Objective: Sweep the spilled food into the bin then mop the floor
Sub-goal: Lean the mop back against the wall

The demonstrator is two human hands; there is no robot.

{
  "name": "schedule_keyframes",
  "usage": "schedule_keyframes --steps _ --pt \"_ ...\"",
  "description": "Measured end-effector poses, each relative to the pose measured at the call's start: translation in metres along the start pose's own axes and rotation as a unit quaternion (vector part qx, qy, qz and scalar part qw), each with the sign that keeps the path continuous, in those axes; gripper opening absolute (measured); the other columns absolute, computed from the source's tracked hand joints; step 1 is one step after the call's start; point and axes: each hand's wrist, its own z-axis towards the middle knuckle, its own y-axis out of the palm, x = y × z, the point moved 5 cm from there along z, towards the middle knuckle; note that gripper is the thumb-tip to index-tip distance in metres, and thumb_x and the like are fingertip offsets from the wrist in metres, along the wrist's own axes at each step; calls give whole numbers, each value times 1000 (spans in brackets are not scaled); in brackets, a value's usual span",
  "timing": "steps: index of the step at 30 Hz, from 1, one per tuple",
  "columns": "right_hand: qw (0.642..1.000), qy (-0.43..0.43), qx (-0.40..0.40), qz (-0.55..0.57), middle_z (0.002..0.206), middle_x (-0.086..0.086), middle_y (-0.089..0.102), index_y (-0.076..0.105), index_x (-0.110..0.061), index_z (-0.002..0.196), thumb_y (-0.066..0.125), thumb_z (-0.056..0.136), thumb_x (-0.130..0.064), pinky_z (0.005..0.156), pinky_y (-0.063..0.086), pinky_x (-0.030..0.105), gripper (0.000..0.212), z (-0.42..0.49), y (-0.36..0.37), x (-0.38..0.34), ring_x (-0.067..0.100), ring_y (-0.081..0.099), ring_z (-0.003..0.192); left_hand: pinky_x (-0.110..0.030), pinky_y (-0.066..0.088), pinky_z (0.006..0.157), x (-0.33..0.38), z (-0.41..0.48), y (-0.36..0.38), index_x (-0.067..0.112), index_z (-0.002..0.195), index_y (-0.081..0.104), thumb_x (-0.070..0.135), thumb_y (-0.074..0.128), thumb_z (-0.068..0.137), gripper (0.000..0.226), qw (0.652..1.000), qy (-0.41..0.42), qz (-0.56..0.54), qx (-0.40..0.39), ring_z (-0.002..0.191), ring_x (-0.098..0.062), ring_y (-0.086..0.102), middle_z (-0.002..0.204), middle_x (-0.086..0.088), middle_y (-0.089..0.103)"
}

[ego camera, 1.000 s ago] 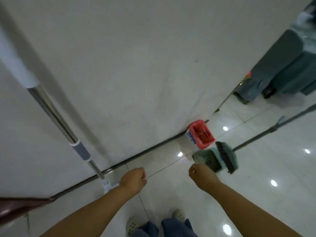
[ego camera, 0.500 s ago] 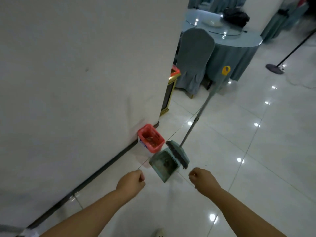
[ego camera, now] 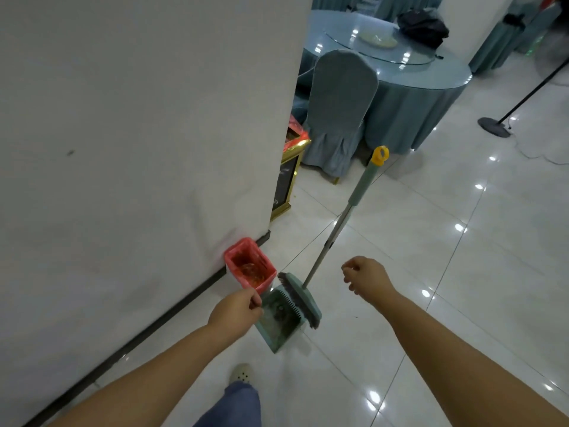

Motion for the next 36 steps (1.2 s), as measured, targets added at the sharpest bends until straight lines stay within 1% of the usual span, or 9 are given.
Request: schedule_keyframes --steps 4,9,16,19,22,27,30,32,36 --pt "997 23 38 55 96 10 62 51 -6 128 54 93 -12 75 54 34 36 40 -26 -26 15 60 69 -15 38 55 11 40 -16 33 73 46 24 58 89 23 1000 4 -7 -13 66 -4 53 72 10 54" --pt "985 53 59 154 81 7 54 33 -8 139 61 90 -11 72 55 40 57 86 -35 -48 19 58 65 -18 44 60 18 72 -30 33 78 48 29 59 89 16 1000 -4 -15 -19 73 -7 59 81 7 61" --pt "984 53 33 168 91 13 60 53 -8 119 59 93 -22 73 55 38 31 124 -22 -50 23 57 71 -18 45 61 17 83 -30 32 80 51 26 59 88 13 999 -27 -31 -2 75 -6 61 81 8 62" --pt "991 10 36 132 73 9 55 59 -2 102 55 95 -28 74 55 44 27 128 -26 -41 20 54 63 -14 38 58 19 77 -30 36 75 47 23 61 87 22 998 -46 -33 32 76 -2 58 80 14 58" --pt "996 -41 22 75 70 7 56 57 -13 82 56 94 -35 73 54 46 24 123 -30 -40 23 55 67 -11 38 60 24 68 -26 37 71 46 22 62 87 28 995 -65 -42 65 77 -4 56 76 18 54" --pt "991 -130 -5 -2 81 7 62 59 -12 92 54 94 -39 70 50 30 28 107 -26 -57 22 61 74 -20 44 67 22 51 -10 32 75 51 22 62 86 18 987 -113 -62 94 84 -12 59 81 12 57" --pt "982 -184 -29 -15 81 10 65 61 -12 90 55 94 -39 72 55 35 29 96 -17 -78 24 64 75 -29 50 78 15 36 -5 27 82 55 21 63 85 10 978 -147 -81 123 86 -13 60 85 8 60" --pt "975 -216 -50 -17 76 10 66 63 -10 88 56 93 -39 70 57 40 30 87 -5 -93 26 65 71 -27 49 78 8 22 -4 26 83 56 22 63 85 8 972 -165 -83 146 85 -12 59 84 9 59" --pt "959 -268 -89 -21 69 5 62 61 -11 82 57 93 -36 62 55 34 27 61 27 -122 25 64 66 -21 41 68 -15 -11 -10 28 81 54 23 61 85 10 956 -208 -93 182 83 -12 57 82 10 57"
